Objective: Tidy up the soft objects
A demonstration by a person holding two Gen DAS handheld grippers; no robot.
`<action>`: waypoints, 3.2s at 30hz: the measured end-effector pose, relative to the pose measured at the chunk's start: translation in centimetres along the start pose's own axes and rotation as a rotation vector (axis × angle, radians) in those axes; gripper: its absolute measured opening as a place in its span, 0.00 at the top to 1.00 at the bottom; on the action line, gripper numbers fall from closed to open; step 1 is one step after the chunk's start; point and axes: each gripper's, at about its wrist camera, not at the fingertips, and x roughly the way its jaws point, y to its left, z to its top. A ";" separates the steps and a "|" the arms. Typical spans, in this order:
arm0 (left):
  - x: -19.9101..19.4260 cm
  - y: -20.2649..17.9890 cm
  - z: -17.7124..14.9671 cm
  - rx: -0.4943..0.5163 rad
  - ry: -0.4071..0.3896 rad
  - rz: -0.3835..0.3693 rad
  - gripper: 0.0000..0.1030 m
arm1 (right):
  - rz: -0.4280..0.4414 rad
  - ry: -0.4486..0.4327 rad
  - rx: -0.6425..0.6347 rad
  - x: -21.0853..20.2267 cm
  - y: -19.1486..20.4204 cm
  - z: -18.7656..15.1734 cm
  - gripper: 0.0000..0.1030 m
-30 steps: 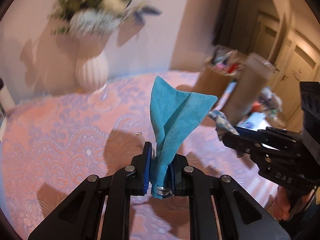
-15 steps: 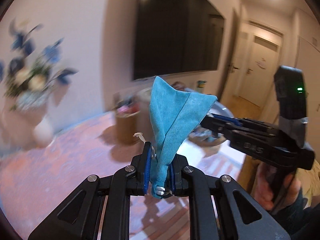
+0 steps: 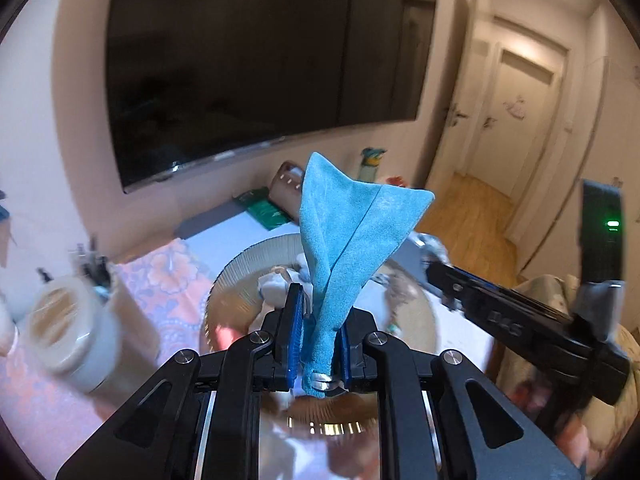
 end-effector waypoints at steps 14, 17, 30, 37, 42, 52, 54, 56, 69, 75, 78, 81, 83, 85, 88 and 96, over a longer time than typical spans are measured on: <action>5.7 1.3 0.1 -0.046 0.075 0.021 0.39 | 0.018 0.065 0.052 5.3 -3.0 2.0 0.53; 4.0 0.9 -0.2 -0.029 0.058 0.026 0.39 | 0.029 0.054 0.071 3.6 -3.0 1.5 0.53; -10.5 0.3 -4.5 -0.052 -0.091 0.089 0.39 | 0.085 -0.071 -0.067 -7.8 4.0 -2.4 0.48; -19.9 6.0 -7.6 -0.092 -0.192 0.266 0.38 | 0.214 -0.042 -0.237 -10.8 12.9 -7.0 0.47; -27.1 11.5 -10.5 -0.135 -0.308 0.497 0.15 | 0.320 -0.005 -0.437 -11.5 21.9 -12.1 0.46; -32.0 23.8 -17.9 -0.323 -0.261 0.714 0.01 | 0.373 0.019 -0.671 -5.9 35.4 -21.5 0.43; -30.5 26.2 -19.7 -0.356 -0.219 0.760 0.01 | 0.347 0.036 -0.694 -3.6 36.7 -23.2 0.43; -29.0 28.2 -21.3 -0.396 -0.187 0.789 0.01 | 0.323 0.060 -0.697 -1.6 37.3 -24.2 0.43; -19.3 33.6 -28.5 -0.461 0.048 0.768 0.01 | 0.204 0.205 -0.655 8.3 35.7 -27.2 0.43; -19.4 34.6 -29.4 -0.526 0.030 0.735 0.01 | 0.189 0.212 -0.695 9.0 35.8 -28.6 0.43; -19.5 34.8 -29.7 -0.547 0.020 0.737 0.01 | 0.199 0.203 -0.692 8.9 35.6 -28.6 0.43; -19.4 34.6 -29.6 -0.539 0.022 0.749 0.01 | 0.202 0.209 -0.684 9.0 35.4 -28.6 0.40; -19.2 34.6 -29.5 -0.527 0.029 0.759 0.01 | 0.203 0.214 -0.674 9.1 35.3 -28.5 0.37; -19.1 34.4 -29.4 -0.519 0.034 0.761 0.01 | 0.201 0.219 -0.666 9.1 35.3 -28.5 0.34; -19.1 34.5 -29.4 -0.514 0.036 0.765 0.01 | 0.196 0.225 -0.653 9.3 35.3 -28.4 0.28; -19.1 34.5 -29.5 -0.515 0.037 0.764 0.01 | 0.187 0.236 -0.650 9.4 35.2 -28.5 0.27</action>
